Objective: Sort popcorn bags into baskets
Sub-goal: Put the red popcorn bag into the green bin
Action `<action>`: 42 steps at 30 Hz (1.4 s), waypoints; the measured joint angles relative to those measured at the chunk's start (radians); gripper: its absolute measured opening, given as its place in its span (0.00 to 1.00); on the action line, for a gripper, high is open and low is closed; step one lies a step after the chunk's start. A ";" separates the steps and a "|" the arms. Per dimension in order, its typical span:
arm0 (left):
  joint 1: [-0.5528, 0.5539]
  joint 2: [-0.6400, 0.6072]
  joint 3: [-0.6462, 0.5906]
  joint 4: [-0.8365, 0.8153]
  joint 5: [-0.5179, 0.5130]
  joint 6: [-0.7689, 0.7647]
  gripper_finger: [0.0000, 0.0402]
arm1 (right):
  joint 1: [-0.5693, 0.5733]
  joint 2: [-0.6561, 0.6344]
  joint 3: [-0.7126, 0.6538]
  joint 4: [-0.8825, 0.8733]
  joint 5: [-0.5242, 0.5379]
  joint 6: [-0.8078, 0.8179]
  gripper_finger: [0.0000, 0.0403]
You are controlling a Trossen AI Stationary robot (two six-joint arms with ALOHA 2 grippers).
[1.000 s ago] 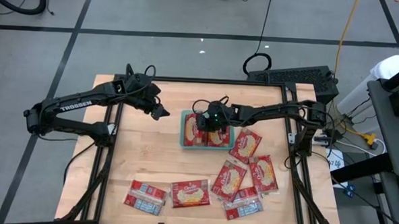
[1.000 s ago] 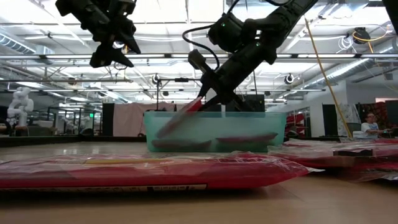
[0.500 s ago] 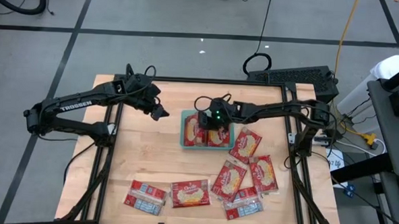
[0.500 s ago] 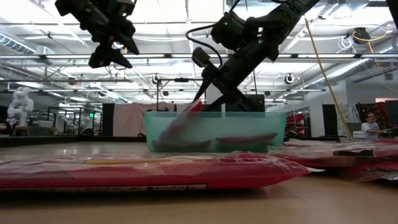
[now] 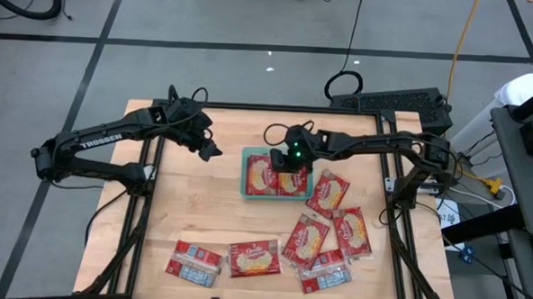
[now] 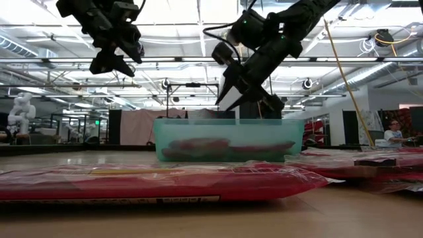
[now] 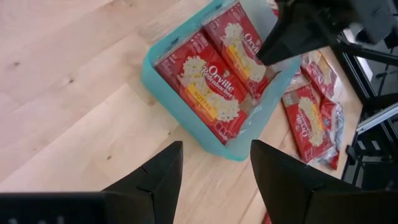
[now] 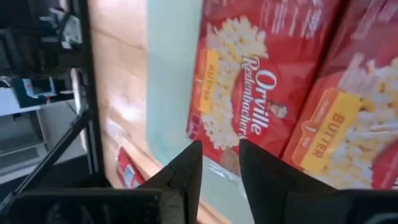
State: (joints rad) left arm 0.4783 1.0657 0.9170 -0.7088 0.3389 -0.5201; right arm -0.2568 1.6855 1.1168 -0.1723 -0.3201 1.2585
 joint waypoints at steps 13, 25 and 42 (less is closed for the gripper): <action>-0.044 0.006 -0.015 -0.033 -0.010 0.018 0.48 | -0.018 -0.072 0.112 -0.044 0.011 -0.121 0.10; -0.078 0.006 -0.065 -0.045 -0.008 -0.085 0.48 | 0.029 0.157 0.437 -0.311 0.003 -0.329 0.00; -0.171 -0.131 -0.065 -0.022 -0.091 -0.261 0.48 | -0.004 0.220 0.410 -0.420 0.071 -0.322 0.00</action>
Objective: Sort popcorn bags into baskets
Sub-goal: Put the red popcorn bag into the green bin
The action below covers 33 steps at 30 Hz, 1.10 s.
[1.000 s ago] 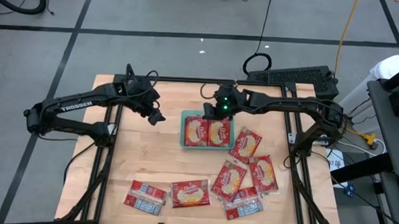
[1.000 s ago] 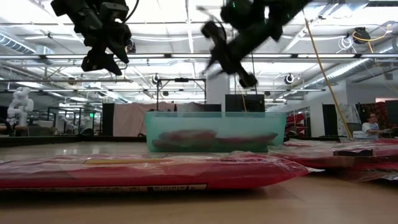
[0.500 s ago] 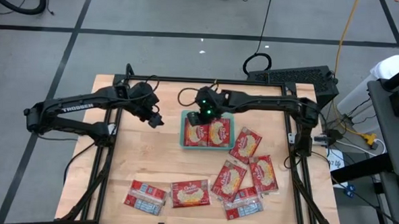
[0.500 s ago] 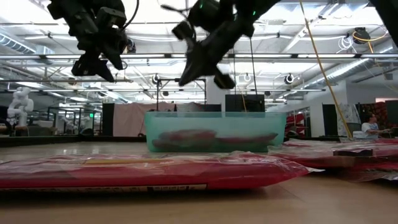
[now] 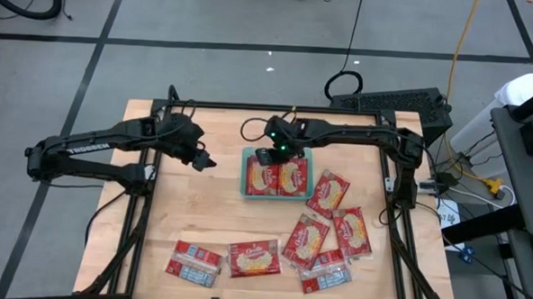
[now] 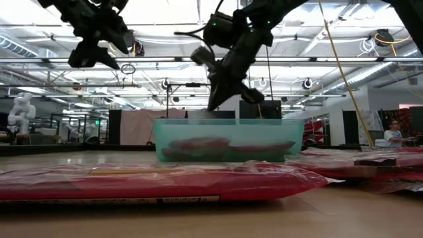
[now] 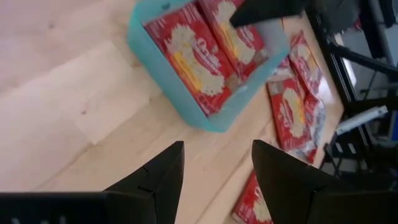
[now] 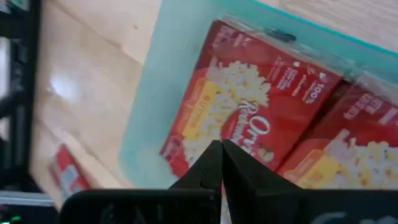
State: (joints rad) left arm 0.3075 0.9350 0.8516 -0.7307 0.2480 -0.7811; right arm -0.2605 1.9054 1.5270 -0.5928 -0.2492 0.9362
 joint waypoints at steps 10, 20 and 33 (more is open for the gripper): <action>-0.004 0.002 0.000 -0.001 -0.075 0.039 0.48 | 0.067 0.103 -0.011 0.108 0.082 -0.040 0.00; -0.004 0.009 0.000 -0.008 -0.077 0.042 0.48 | 0.080 0.188 -0.010 0.190 0.128 -0.067 0.00; -0.046 0.006 0.000 -0.053 -0.049 0.049 0.48 | 0.060 0.084 -0.012 0.206 0.151 -0.107 0.00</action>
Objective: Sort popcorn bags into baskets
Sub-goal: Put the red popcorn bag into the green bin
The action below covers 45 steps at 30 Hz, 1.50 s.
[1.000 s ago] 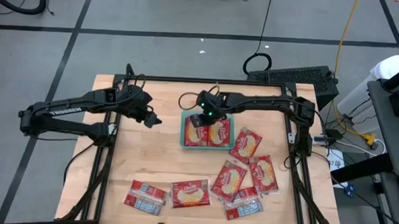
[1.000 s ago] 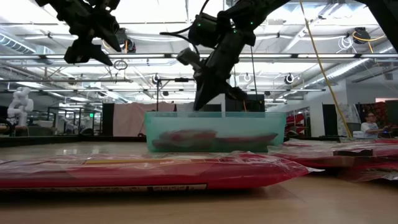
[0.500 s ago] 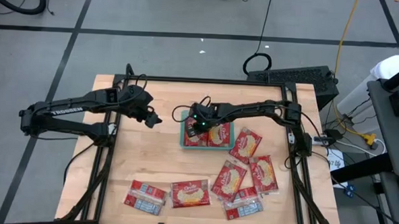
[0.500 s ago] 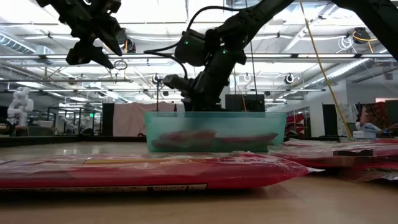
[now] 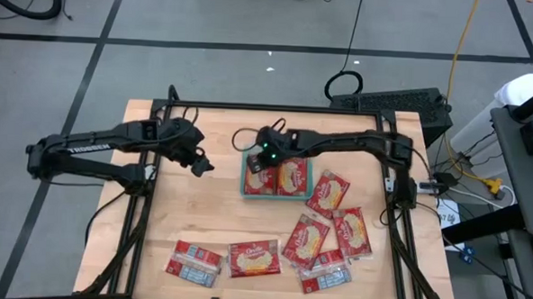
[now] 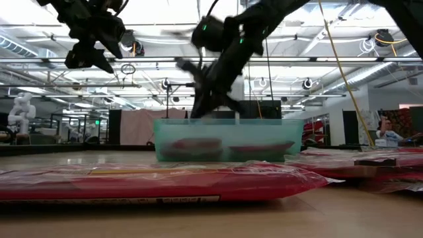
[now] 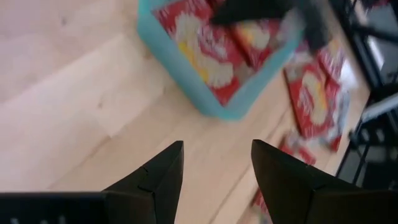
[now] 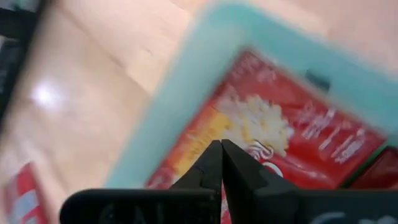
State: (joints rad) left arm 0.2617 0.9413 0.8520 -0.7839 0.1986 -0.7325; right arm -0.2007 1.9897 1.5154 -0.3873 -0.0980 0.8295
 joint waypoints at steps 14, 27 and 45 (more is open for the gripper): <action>-0.351 -0.006 -0.191 -0.005 0.097 -0.160 0.49 | -0.015 -0.273 0.000 -0.061 -0.043 -0.163 0.00; -0.843 0.004 -0.340 0.215 0.009 -0.453 0.71 | -0.041 -0.330 0.002 -0.102 -0.089 -0.299 0.00; -1.220 0.216 -0.360 0.389 -0.278 -0.194 0.75 | -0.040 -0.330 0.002 -0.111 -0.090 -0.293 0.00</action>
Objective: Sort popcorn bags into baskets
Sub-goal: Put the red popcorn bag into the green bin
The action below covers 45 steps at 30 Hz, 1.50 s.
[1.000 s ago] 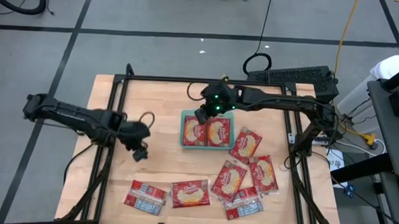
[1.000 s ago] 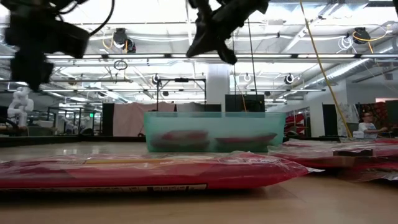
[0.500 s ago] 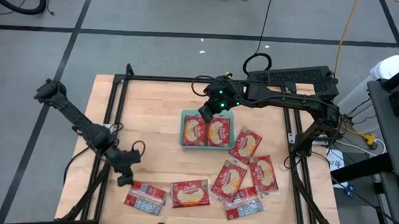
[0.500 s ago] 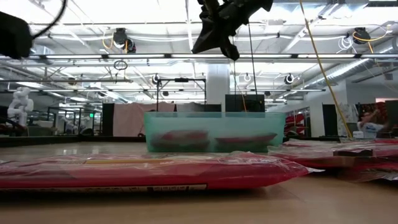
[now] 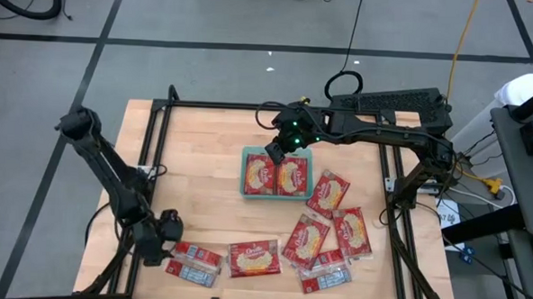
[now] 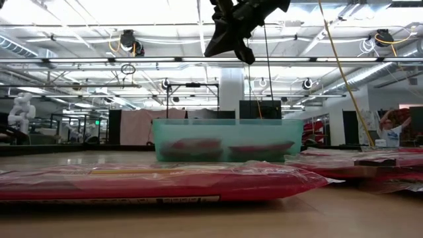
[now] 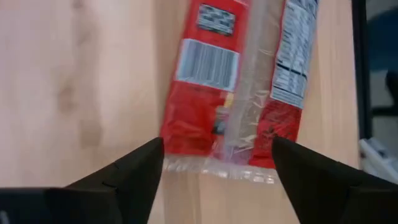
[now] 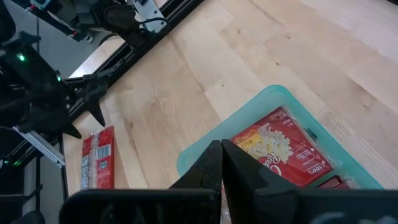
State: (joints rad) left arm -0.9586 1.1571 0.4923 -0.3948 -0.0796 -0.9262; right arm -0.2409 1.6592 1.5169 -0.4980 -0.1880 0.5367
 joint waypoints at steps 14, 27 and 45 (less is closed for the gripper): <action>0.002 0.200 0.005 0.054 -0.046 0.261 0.51 | 0.000 0.000 0.000 0.041 0.001 0.100 0.00; 0.085 0.107 -0.003 0.038 -0.051 0.352 0.01 | 0.000 0.000 0.000 0.139 0.004 0.223 0.00; 0.410 -0.409 0.032 -0.130 -0.243 0.446 0.00 | 0.047 -0.001 -0.001 0.177 0.001 0.331 0.00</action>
State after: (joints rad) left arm -0.5484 0.7479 0.5239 -0.5251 -0.3229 -0.4801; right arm -0.1939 1.6581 1.5162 -0.3215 -0.1867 0.8672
